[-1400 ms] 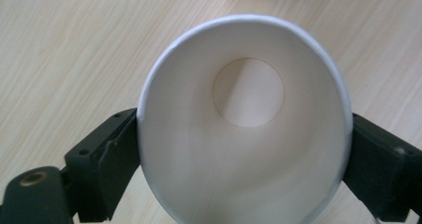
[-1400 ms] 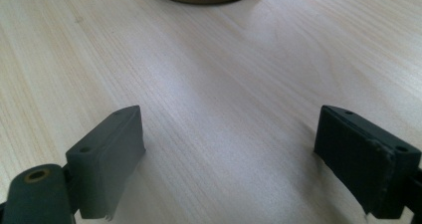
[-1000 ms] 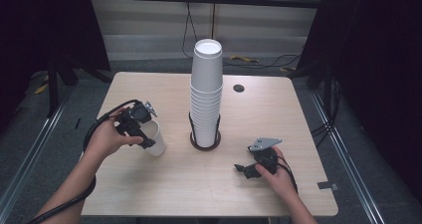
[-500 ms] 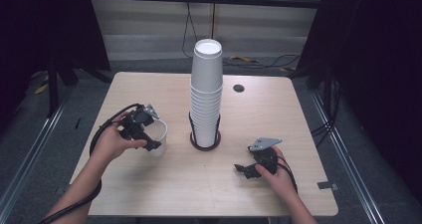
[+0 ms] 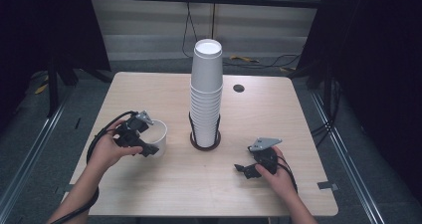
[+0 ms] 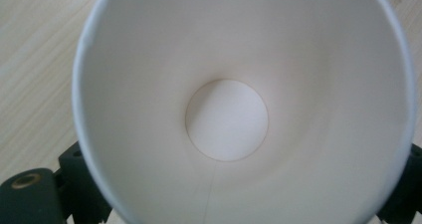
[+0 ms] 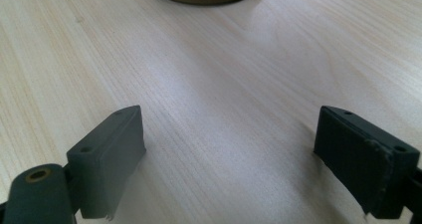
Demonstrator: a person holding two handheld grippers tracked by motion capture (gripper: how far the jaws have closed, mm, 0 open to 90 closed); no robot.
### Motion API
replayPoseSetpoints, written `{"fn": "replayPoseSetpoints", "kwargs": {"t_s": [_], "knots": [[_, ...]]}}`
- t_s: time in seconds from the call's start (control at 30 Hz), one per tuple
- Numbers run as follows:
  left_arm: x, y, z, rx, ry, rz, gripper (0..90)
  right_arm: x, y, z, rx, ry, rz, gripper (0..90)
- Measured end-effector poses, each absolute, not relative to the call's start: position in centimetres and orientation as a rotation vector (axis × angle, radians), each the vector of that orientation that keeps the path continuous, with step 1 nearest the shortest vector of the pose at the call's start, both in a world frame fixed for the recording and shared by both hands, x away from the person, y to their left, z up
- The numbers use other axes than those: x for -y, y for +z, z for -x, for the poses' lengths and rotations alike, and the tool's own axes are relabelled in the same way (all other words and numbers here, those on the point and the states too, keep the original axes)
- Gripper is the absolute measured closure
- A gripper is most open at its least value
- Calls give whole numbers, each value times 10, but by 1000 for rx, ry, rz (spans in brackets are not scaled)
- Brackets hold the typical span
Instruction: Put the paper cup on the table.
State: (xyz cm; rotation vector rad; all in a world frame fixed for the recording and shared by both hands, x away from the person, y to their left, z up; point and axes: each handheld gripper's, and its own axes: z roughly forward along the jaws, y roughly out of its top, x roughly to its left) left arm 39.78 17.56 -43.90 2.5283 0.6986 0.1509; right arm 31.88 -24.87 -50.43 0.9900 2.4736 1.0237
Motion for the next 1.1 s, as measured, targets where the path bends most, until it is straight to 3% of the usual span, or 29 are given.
{"fn": "replayPoseSetpoints", "kwargs": {"t_s": [0.5,1.1], "knots": [[-211,-460,-378,-781,105,-2390,111,249,-504,-319,-2474,1024,-989,120],[-228,-496,-361,-831,190,-2346,136,248,-504,-318,-2478,1026,-983,121]]}}
